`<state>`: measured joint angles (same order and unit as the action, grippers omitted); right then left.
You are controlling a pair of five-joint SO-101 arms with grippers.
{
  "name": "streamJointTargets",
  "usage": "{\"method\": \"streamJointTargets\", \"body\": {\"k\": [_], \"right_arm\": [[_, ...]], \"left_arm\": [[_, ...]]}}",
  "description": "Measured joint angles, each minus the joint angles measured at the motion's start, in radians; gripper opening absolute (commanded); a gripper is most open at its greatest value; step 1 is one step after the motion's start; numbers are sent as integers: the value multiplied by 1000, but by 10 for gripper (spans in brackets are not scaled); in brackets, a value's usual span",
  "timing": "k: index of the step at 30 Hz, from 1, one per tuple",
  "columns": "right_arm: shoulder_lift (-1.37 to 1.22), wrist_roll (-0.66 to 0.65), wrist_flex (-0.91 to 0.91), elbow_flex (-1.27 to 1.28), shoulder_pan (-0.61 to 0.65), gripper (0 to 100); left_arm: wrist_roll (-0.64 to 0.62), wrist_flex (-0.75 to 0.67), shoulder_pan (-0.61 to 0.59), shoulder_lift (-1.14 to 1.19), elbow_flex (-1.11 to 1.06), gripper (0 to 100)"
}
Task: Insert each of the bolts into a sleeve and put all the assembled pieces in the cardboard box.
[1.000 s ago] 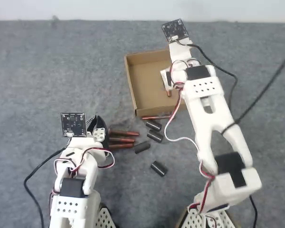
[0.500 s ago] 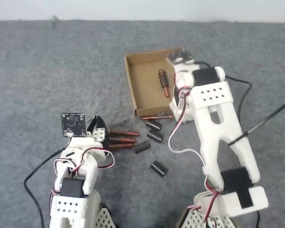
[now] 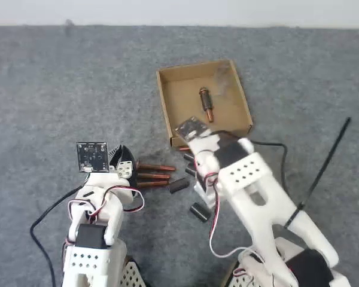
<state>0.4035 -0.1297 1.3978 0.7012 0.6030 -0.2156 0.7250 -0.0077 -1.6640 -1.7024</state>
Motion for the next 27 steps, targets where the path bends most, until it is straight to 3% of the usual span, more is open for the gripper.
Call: {"method": "streamJointTargets", "body": {"k": [4, 10, 17, 27], "right_arm": [[-3, 0, -87, 66, 6, 23], [-58, 112, -226, 141, 97, 165], [-81, 155, -302, 141, 244, 144], [-83, 155, -468, 293, 250, 125]], "left_arm": [[0, 0, 0, 0, 0, 11], [0, 0, 0, 0, 0, 11], [0, 0, 0, 0, 0, 11], [0, 0, 0, 0, 0, 12]]}}
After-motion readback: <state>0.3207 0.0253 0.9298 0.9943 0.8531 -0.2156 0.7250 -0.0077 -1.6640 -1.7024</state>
